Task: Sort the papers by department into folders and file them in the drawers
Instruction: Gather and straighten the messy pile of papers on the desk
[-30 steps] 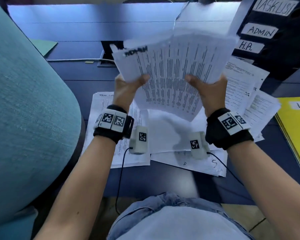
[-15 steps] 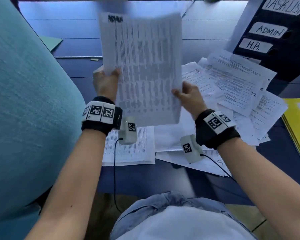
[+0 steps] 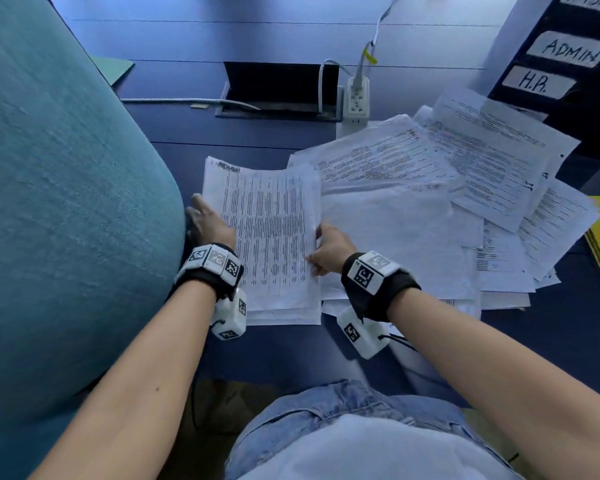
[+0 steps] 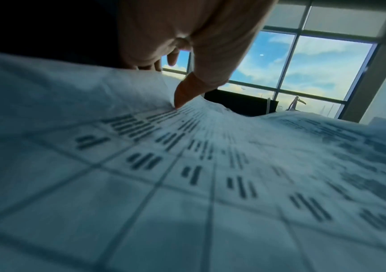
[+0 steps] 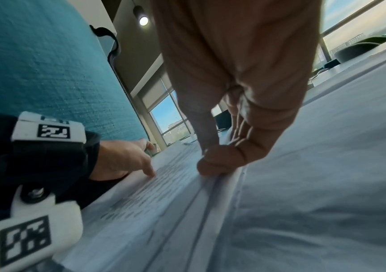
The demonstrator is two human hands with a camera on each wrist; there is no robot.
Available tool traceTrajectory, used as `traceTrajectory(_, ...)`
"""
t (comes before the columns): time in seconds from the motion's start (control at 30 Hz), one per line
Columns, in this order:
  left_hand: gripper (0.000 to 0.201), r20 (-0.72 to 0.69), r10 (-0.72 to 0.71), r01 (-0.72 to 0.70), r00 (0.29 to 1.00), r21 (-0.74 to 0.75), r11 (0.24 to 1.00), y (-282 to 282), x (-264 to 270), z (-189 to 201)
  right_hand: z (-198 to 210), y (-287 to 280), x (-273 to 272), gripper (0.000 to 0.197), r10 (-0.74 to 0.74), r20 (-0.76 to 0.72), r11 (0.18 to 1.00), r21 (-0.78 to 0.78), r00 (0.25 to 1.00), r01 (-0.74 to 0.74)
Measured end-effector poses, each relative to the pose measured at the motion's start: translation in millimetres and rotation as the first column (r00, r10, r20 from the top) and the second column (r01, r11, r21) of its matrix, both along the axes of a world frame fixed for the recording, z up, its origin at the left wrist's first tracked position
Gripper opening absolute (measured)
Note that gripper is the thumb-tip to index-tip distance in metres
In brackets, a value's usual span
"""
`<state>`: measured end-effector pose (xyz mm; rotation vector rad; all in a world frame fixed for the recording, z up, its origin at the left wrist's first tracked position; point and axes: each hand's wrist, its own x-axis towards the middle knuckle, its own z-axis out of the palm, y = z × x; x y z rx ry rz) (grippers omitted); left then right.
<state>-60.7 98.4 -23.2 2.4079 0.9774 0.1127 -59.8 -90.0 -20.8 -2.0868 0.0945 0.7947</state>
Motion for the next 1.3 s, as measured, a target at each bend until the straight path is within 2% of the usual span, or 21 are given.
traceTrajectory(0.07, 0.080, -0.029, -0.032, 0.032, 0.999, 0.014, 0.999, 2.9, -1.5, -14.5, -0.5, -1.9, -0.2, 0.025, -0.002, 0.001, 1.000, 0.003, 1.000, 0.002)
traceTrajectory(0.13, 0.089, -0.013, -0.064, 0.064, 0.998, 0.015, 0.998, -0.4, -0.9, -18.2, 0.2, -10.3, 3.2, 0.030, -0.037, 0.062, 0.999, -0.033, 0.997, 0.039)
traceTrajectory(0.23, 0.078, -0.079, -0.226, 0.231, 0.971, 0.069, 0.970, -24.4, -0.3, -7.2, 3.1, -37.7, 17.4, 0.038, -0.131, 0.214, 0.970, -0.173, 0.968, 0.170)
traceTrajectory(0.37, 0.080, -0.121, -0.445, 0.439, 0.887, -0.070, 0.896, -66.5, 5.2, 2.1, 8.4, -89.2, 35.3, 0.050, -0.325, 0.275, 0.839, -0.358, 0.905, 0.410)
traceTrajectory(0.47, 0.076, -0.236, -0.515, 0.499, 0.824, -0.131, 0.857, -84.6, 8.0, -5.0, 10.5, -122.5, 36.1, 0.072, -0.460, 0.280, 0.736, -0.410, 0.843, 0.538)
traceTrajectory(0.53, 0.071, -0.265, -0.519, 0.505, 0.812, -0.125, 0.854, -91.3, 6.9, -10.3, 12.0, -138.8, 33.2, 0.079, -0.519, 0.272, 0.711, -0.389, 0.811, 0.585)
traceTrajectory(0.63, 0.069, -0.283, -0.512, 0.508, 0.811, -0.093, 0.857, -94.5, 4.7, -15.6, 6.5, -156.5, 33.7, 0.070, -0.576, 0.205, 0.735, -0.294, 0.792, 0.611)
traceTrajectory(0.73, 0.069, -0.286, -0.517, 0.517, 0.807, -0.082, 0.852, -95.5, 3.2, -16.6, 7.8, -158.2, 33.0, 0.046, -0.641, 0.079, 0.758, -0.089, 0.764, 0.646)
traceTrajectory(0.77, 0.070, -0.285, -0.519, 0.518, 0.806, -0.083, 0.851, -95.4, 3.2, -16.8, 12.8, -155.2, 31.9, 0.045, -0.658, 0.037, 0.752, -0.027, 0.753, 0.658)
traceTrajectory(0.83, 0.071, -0.281, -0.517, 0.516, 0.808, -0.085, 0.852, -95.1, 3.0, -17.7, 16.7, -152.0, 32.8, 0.068, -0.656, 0.006, 0.754, -0.034, 0.755, 0.656)
traceTrajectory(0.9, 0.071, -0.275, -0.513, 0.511, 0.813, -0.085, 0.855, -95.4, 1.6, -19.0, 20.3, -149.7, 31.4, 0.092, -0.580, 0.087, 0.784, -0.209, 0.810, 0.584)
traceTrajectory(0.97, 0.071, -0.273, -0.511, 0.509, 0.815, -0.081, 0.857, -95.5, 0.1, -19.7, 23.7, -148.5, 26.6, 0.098, -0.498, 0.114, 0.807, -0.302, 0.860, 0.507)
traceTrajectory(1.17, 0.074, -0.249, -0.542, 0.543, 0.803, -0.069, 0.837, -98.8, -3.6, -14.5, 22.0, -148.8, 18.4, 0.113, -0.484, 0.039, 0.835, -0.278, 0.874, 0.475)
traceTrajectory(1.2, 0.078, -0.235, -0.588, 0.588, 0.774, -0.075, 0.805, -101.4, -5.4, -13.8, 19.6, -149.3, 17.0, 0.113, -0.505, 0.044, 0.828, -0.259, 0.862, 0.498)
traceTrajectory(1.23, 0.084, -0.236, -0.659, 0.657, 0.715, -0.096, 0.747, -104.7, -7.9, -13.3, 17.9, -149.9, 16.1, 0.114, -0.529, 0.045, 0.821, -0.225, 0.848, 0.524)
traceTrajectory(1.3, 0.097, -0.272, -0.800, 0.787, 0.535, -0.183, 0.589, -111.8, -14.5, -13.1, 17.3, -151.1, 14.2, 0.127, -0.601, -0.003, 0.793, -0.126, 0.800, 0.596)
